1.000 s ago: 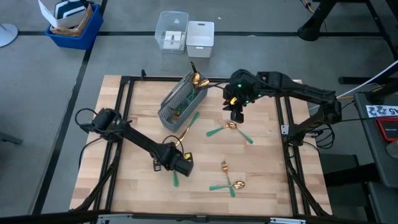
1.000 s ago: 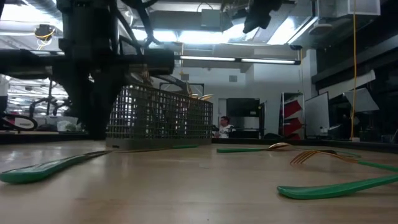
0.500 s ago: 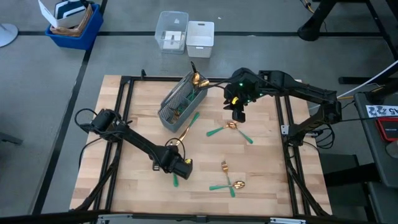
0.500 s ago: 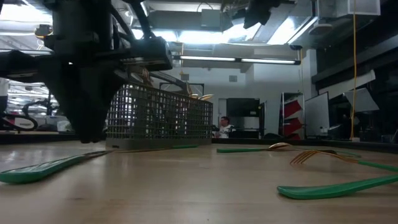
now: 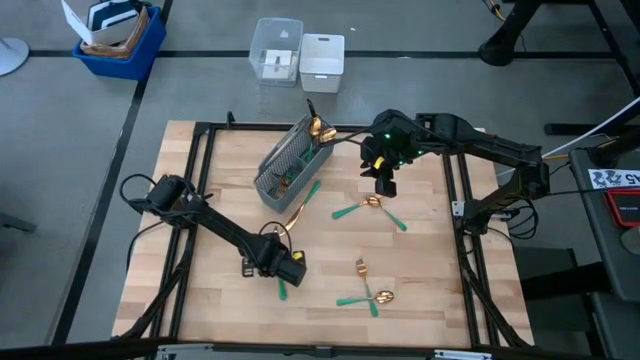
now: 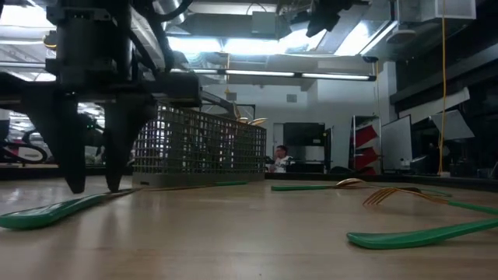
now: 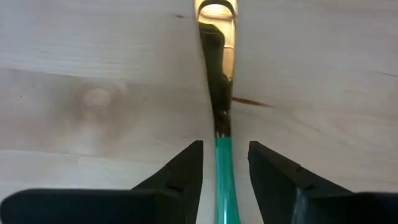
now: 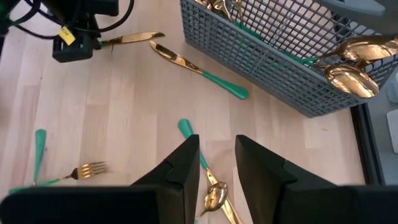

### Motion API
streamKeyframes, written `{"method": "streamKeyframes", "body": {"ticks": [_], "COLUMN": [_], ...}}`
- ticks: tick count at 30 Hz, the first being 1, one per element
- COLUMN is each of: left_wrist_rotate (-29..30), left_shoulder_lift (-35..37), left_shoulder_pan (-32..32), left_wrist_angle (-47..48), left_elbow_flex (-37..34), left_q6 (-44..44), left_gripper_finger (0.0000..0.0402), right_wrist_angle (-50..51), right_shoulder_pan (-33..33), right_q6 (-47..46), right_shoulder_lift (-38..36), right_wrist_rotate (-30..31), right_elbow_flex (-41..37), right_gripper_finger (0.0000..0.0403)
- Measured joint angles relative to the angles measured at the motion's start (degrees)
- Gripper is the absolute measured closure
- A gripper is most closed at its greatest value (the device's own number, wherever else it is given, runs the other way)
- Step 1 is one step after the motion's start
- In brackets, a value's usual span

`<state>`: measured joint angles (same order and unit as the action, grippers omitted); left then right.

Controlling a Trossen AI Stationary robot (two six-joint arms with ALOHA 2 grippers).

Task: Sort silverware
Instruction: Put the bottom green-gold table knife into the silverware basket

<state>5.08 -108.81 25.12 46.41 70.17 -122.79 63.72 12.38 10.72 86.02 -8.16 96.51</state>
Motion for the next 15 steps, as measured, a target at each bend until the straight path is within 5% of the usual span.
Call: {"method": "streamKeyframes", "body": {"ticks": [7, 15], "left_wrist_rotate": [0.0, -0.49], "left_shoulder_lift": [0.25, 0.28], "left_shoulder_pan": [-0.04, -0.47], "left_wrist_angle": [-4.92, -3.55], "left_elbow_flex": [-2.88, -3.08], "left_q6": [-1.89, -3.29], "left_gripper_finger": [0.0289, 0.0339], "right_wrist_angle": [-0.11, -0.52], "right_shoulder_pan": [0.0, 0.01], "right_q6": [0.33, 0.39], "right_shoulder_lift": [0.0, 0.0], "right_wrist_rotate": [0.0, 1.06], "right_elbow_flex": [0.0, -0.01], "right_gripper_finger": [0.0295, 0.0295]}}
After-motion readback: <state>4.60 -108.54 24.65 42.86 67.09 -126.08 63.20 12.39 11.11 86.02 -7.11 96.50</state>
